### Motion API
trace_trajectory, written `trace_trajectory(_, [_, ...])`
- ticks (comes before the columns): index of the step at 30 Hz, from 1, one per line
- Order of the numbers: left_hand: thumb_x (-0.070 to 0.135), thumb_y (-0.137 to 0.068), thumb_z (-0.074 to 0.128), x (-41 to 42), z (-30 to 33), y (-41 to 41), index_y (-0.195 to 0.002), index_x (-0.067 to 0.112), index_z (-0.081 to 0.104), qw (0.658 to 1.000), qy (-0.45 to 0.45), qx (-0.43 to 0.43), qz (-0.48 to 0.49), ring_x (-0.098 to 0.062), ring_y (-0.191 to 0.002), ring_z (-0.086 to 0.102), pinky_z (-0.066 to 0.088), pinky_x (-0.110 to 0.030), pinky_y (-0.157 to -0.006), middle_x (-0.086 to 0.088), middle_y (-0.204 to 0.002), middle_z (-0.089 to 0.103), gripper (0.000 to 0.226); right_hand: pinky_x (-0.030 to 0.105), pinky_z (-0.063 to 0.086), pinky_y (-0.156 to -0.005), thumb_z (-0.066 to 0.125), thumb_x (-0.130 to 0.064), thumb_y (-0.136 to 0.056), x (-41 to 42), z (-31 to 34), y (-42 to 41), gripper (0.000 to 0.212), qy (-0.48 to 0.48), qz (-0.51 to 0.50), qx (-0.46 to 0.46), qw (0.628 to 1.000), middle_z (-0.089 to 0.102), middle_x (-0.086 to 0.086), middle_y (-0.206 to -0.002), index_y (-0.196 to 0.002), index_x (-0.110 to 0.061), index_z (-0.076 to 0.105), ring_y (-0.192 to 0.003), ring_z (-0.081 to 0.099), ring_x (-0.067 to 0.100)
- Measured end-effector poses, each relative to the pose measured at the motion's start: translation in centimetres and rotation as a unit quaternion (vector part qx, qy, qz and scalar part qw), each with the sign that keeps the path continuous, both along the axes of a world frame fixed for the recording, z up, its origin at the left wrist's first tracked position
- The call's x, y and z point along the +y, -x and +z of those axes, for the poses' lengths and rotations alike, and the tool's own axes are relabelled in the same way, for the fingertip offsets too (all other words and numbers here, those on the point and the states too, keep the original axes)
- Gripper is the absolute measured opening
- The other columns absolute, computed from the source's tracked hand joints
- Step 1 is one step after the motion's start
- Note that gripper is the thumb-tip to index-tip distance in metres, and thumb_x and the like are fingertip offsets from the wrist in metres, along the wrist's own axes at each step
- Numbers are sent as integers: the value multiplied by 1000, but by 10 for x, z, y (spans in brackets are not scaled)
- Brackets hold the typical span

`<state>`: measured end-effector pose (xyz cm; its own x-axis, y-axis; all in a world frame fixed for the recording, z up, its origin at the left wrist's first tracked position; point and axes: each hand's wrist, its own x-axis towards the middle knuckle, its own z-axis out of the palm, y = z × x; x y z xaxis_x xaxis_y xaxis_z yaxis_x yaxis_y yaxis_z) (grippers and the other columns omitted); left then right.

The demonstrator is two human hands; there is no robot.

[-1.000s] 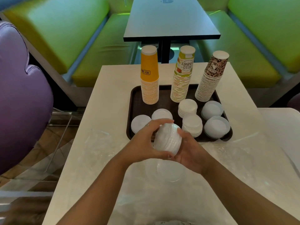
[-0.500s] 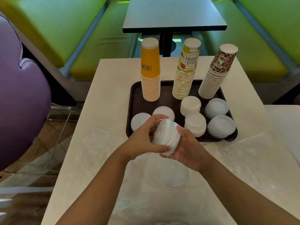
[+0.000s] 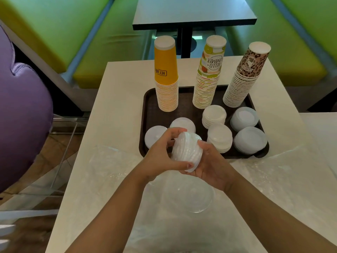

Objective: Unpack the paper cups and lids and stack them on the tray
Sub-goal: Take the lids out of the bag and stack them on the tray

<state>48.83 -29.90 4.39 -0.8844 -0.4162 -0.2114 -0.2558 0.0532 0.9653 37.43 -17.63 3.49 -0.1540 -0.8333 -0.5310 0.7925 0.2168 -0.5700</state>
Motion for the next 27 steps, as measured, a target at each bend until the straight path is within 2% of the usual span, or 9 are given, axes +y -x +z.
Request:
trace_trajectory(2, [20, -66, 85, 1, -2, 1, -116, 45, 44, 1000, -10, -3, 6, -9, -112, 52, 51, -13, -75, 26, -117, 49, 69, 39, 58, -73, 80, -52, -55, 0, -1, 0, 74, 6, 0, -3, 1000, 68, 5, -110, -119, -27, 51, -100, 68, 28])
trace_trajectory(3, [24, -64, 84, 0, -2, 1, -116, 45, 43, 1000, -10, -6, 10, -9, -111, 52, 51, -13, -75, 26, -117, 49, 69, 40, 58, -75, 79, -55, -58, -1, -1, 1, 77, 2, 1, -2, 1000, 67, 6, -112, -124, -26, 49, -101, 67, 28])
trace_trajectory(5, [28, -62, 84, 1, -4, 2, -116, 44, 42, 1000, 23, -12, 14, -8, -111, 52, 51, -12, -76, 25, -118, 49, 70, 40, 58, -79, 65, -51, -74, -1, 0, 1, 67, -16, 3, 6, 1000, 61, 7, -120, -131, -25, 42, -107, 62, 30])
trace_trajectory(8, [26, -65, 86, 1, -5, 5, -117, 43, 40, 995, 93, -18, 11, -8, -111, 51, 50, -10, -76, 23, -120, 46, 71, 39, 57, -76, 54, -41, -72, -2, 2, 1, 58, -24, 0, 5, 1000, 58, 9, -119, -127, -27, 41, -108, 59, 30])
trace_trajectory(15, [25, -64, 86, 1, -12, 4, -117, 44, 43, 998, 51, -25, 27, -12, -112, 52, 52, -18, -83, 21, -121, 49, 71, 37, 58, -73, 51, -38, -72, -1, 4, 2, 41, -27, -7, 10, 1000, 59, 8, -114, -111, -25, 47, -103, 60, 29])
trace_trajectory(19, [20, -67, 85, 0, -14, 4, -116, 43, 43, 998, 53, -35, 25, -9, -110, 52, 51, -12, -76, 22, -118, 48, 69, 41, 58, -75, 51, -31, -82, -2, 0, 2, 37, -43, -6, 18, 999, 57, 10, -119, -119, -28, 45, -107, 58, 31])
trace_trajectory(21, [19, -68, 84, -5, -14, 4, -118, 42, 43, 998, 44, -42, 29, -11, -112, 52, 53, -17, -80, 20, -120, 49, 69, 47, 56, -83, 47, -25, -93, -3, -6, 2, 36, -65, -17, 48, 997, 54, 11, -125, -129, -27, 40, -113, 56, 32])
trace_trajectory(24, [22, -67, 84, -18, -9, 5, -125, 38, 43, 995, 38, -53, 76, -13, -115, 50, 52, -28, -88, 13, -125, 49, 72, 51, 49, -95, 51, -22, -95, -6, -10, 3, 35, -84, -43, 99, 991, 55, 9, -126, -129, -25, 44, -116, 54, 31])
trace_trajectory(27, [27, -66, 85, -39, -13, 10, -131, 30, 40, 975, 131, -94, 152, -13, -118, 44, 44, -32, -95, 9, -132, 45, 79, 46, 48, -98, 56, -26, -93, -8, -11, 3, 31, -125, -39, 265, 955, 54, 3, -121, -123, -28, 47, -111, 53, 24])
